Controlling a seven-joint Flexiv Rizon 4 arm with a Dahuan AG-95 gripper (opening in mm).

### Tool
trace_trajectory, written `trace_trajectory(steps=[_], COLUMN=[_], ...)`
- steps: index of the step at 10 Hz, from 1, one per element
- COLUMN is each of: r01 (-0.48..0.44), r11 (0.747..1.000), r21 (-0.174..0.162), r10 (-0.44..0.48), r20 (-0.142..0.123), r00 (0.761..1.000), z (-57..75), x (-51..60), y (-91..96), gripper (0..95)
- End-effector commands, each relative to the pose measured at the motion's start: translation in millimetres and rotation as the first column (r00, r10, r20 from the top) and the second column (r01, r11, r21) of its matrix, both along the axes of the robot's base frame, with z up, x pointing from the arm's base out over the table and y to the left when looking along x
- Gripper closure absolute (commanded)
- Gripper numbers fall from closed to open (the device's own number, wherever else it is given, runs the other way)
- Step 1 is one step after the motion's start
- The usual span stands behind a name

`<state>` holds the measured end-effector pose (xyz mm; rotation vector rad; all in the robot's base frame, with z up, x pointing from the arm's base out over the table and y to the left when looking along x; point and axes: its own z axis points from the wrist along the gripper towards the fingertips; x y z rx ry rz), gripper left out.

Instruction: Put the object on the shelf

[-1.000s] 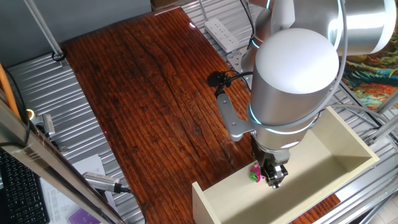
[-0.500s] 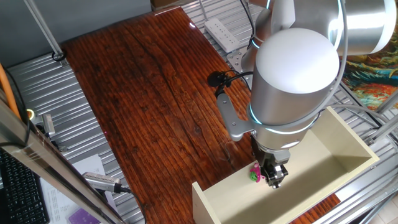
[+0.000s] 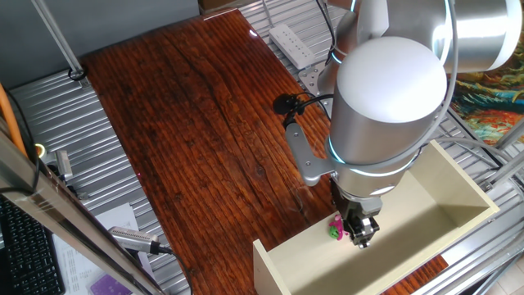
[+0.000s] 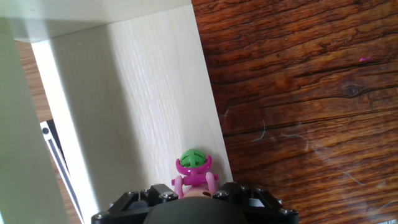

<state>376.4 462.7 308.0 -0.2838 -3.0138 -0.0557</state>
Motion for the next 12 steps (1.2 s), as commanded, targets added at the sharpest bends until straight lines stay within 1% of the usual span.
trace_trajectory(steps=[1, 12], r01=[-0.001, -0.003], r11=[1.000, 1.000], r21=[0.001, 0.001], r10=[0.001, 0.003], r20=[0.001, 0.001], r00=[1.000, 1.000], z=[-0.3, 0.4], x=[0.0, -0.2], y=[0.0, 0.1], gripper=[38.0, 38.0])
